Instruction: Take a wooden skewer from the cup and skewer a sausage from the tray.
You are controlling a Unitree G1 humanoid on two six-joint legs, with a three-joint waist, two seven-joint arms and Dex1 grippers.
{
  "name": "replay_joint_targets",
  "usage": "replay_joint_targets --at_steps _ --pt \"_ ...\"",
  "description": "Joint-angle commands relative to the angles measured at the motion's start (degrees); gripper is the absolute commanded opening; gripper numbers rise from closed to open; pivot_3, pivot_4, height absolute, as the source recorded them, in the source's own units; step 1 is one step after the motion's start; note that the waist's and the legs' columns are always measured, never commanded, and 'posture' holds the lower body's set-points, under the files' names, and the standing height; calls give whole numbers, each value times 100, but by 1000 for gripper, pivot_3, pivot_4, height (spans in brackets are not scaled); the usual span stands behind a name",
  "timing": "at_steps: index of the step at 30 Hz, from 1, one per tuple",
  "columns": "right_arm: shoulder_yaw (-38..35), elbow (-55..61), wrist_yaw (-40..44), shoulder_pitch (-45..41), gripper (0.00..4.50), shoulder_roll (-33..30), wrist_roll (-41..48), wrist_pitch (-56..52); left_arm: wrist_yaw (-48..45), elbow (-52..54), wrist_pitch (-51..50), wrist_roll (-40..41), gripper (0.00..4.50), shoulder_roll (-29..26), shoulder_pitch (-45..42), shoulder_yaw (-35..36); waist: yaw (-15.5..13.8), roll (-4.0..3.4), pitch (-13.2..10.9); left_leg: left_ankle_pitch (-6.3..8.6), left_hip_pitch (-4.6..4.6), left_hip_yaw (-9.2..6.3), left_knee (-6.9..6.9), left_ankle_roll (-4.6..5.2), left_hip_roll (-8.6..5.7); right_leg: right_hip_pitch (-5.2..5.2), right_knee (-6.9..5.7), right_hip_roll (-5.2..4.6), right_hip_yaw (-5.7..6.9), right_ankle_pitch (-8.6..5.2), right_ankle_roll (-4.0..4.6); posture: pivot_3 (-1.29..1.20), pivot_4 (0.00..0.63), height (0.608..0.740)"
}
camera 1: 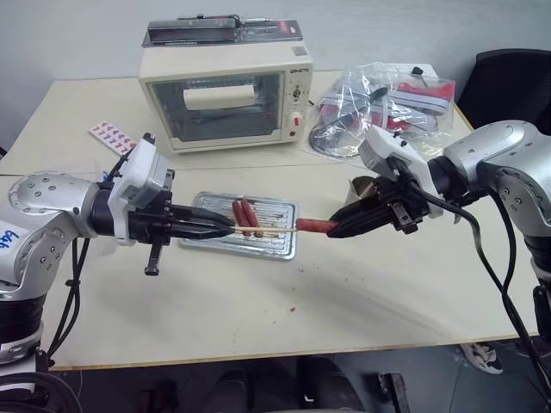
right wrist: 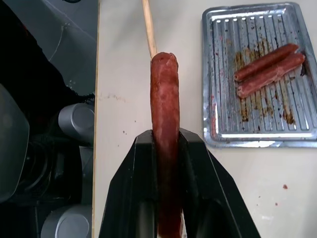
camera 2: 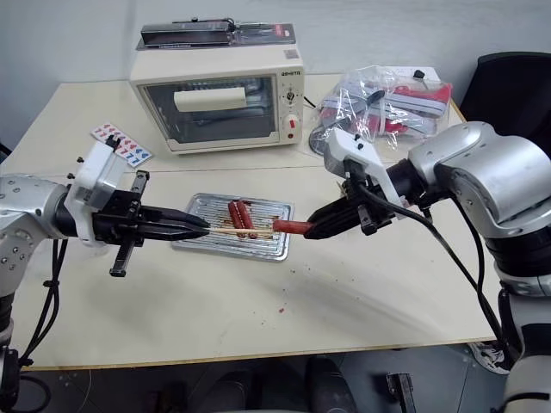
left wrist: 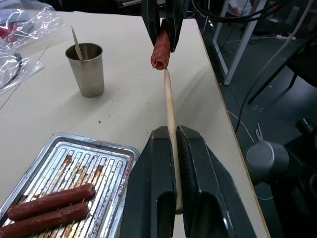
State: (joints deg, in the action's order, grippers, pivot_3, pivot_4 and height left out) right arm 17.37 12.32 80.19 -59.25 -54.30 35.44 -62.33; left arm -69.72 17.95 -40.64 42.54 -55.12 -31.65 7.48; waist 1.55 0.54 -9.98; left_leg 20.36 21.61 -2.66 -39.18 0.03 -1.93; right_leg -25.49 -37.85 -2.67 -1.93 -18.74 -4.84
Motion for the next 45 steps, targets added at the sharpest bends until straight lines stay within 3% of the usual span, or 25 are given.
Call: replay_joint_targets --at_steps 1,45 --pt "-157 137 61 10 270 -153 -25 140 -96 -8 71 12 0 -120 -128 86 -5 0 0 0 0 0 0 0 0 0 0 0 0 0 0 0 150 740" --pt "-365 217 -123 -67 270 -44 376 -183 -169 -81 240 -191 0 102 -347 -263 -6 0 0 0 0 0 -3 0 0 0 -7 0 0 0 0 0 150 740"
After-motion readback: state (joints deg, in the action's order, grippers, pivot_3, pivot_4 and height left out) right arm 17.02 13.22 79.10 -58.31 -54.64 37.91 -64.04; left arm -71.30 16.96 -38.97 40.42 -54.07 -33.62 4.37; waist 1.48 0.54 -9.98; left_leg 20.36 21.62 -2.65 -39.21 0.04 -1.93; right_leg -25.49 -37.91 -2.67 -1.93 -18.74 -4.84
